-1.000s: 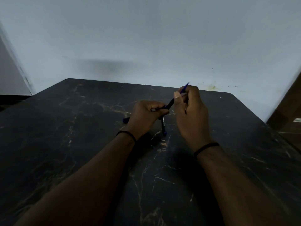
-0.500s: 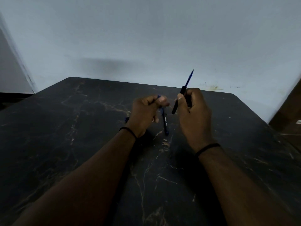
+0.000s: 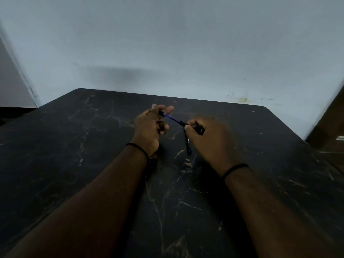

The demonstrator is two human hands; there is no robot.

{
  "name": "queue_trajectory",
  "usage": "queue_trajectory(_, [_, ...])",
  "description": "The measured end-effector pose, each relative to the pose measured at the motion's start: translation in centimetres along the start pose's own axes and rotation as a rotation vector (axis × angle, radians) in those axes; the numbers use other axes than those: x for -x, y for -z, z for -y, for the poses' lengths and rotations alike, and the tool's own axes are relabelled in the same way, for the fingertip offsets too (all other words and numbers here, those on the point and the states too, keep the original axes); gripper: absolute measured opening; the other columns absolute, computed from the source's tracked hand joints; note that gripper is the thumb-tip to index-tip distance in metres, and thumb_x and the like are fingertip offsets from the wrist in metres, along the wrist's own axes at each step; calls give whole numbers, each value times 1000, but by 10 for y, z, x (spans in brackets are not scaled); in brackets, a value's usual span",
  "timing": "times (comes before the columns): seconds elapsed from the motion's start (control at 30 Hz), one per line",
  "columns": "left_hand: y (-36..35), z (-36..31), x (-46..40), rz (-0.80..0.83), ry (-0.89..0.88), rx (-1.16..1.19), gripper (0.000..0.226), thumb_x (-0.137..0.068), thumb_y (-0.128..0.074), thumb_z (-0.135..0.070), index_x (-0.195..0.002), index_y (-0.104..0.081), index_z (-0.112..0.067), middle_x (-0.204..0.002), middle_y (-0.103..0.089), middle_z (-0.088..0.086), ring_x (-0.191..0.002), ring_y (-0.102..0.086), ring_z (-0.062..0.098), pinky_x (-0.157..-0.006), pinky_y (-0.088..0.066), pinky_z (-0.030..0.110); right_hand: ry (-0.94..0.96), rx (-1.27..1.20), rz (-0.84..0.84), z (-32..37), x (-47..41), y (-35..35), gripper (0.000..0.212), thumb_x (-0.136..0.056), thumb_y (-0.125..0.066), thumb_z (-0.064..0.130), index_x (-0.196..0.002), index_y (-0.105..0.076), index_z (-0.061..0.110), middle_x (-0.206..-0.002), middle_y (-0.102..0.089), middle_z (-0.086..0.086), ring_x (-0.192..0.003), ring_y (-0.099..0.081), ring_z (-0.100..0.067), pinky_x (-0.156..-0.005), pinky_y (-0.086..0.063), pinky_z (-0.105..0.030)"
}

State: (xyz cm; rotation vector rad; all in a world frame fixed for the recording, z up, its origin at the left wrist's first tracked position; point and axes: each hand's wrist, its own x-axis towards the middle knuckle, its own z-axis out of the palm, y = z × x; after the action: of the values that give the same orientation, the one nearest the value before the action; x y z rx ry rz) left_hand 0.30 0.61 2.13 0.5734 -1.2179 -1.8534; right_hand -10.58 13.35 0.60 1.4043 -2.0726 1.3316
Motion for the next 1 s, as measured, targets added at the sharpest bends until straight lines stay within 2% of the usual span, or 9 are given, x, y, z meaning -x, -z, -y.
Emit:
queue_trajectory(0.13, [0,0,0,-5,-6,-3,27,-106,-39,-29,-99,-56,-10,-105,-73,4,-42,-48,12,-44,-34,23,-14,6,8,-1,-1,0,14,-83,-61,39,-80,-68,27,-69,-64,10,-65,-58,-5,-59,-53,-33])
queue_trajectory(0.3, [0,0,-1,-19,-8,5,27,-106,-39,-29,-99,-56,-10,-110,-72,7,-42,-48,12,-44,-35,24,-9,25,7,0,-1,2,10,-84,-62,38,-77,-67,31,-68,-63,13,-64,-57,0,-55,-45,-21])
queue_trajectory(0.77, [-7,2,4,38,-37,-84,27,-104,-41,-31,-102,-55,-9,-114,-73,8,-46,-53,15,-45,-34,25,-20,28,27,1,0,2,7,-89,-67,30,-85,-71,27,-76,-65,9,-71,-59,-10,-65,-52,-32])
queue_trajectory(0.9, [-8,2,6,69,-40,-109,26,-102,-46,-33,-96,-58,-10,-112,-74,9,-45,-53,13,-42,-35,23,-41,55,33,-4,-1,1,7,-89,-67,32,-92,-71,28,-80,-66,10,-74,-60,-10,-62,-44,-24])
queue_trajectory(1.0, [-9,4,6,54,-46,-164,25,-98,-54,-34,-90,-65,-13,-107,-74,9,-44,-44,11,-39,-32,20,-94,64,32,-8,-2,-2,8,-88,-68,37,-94,-69,33,-75,-62,15,-71,-59,-8,-58,-41,-21])
